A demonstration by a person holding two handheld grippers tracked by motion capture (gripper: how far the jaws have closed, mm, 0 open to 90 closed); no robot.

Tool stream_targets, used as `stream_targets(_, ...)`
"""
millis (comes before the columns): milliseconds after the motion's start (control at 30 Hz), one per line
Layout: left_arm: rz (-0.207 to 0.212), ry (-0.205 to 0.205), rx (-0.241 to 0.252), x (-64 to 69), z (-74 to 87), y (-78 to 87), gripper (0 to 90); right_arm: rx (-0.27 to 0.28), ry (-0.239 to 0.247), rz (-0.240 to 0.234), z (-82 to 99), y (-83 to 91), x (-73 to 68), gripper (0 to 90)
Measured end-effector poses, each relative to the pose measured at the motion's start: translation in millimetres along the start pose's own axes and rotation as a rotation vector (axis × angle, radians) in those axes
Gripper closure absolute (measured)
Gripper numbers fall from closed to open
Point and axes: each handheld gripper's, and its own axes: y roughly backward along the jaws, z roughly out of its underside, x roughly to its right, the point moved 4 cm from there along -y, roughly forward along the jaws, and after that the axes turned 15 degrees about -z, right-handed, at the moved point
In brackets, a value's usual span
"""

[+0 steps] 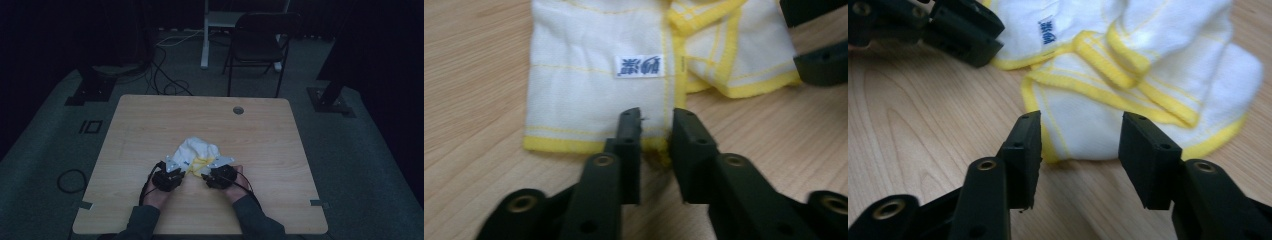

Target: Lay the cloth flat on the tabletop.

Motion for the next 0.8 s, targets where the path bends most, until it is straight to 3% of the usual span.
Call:
stream_targets(200, -0.003, -0.006, 0.003, -0.8, 0.5, 0.8, 87.7, -0.026, 0.021, -0.006, 0.5, -7.7, -2.3, 47.7)
stream_targets(367, -0.002, 0.021, 0.032, -4.2, -4.2, 7.4, 88.2, -0.040, 0.017, 0.000, 2.1, -8.6, -0.2, 57.5)
stream_targets(400, -0.001, 0.026, 0.039, -5.7, -5.3, 8.8, 88.2, -0.037, 0.008, -0.004, 2.1, -6.6, 2.3, 68.5)
stream_targets(500, -0.001, 0.044, 0.057, -9.6, -8.5, 12.7, 88.3, -0.032, 0.002, -0.004, 2.5, -3.1, 4.8, 78.4)
stream_targets(800, -0.020, 0.084, 0.096, -24.7, -15.4, 23.1, 88.4, 0.006, -0.023, 0.009, 3.0, 11.2, 12.0, 82.1)
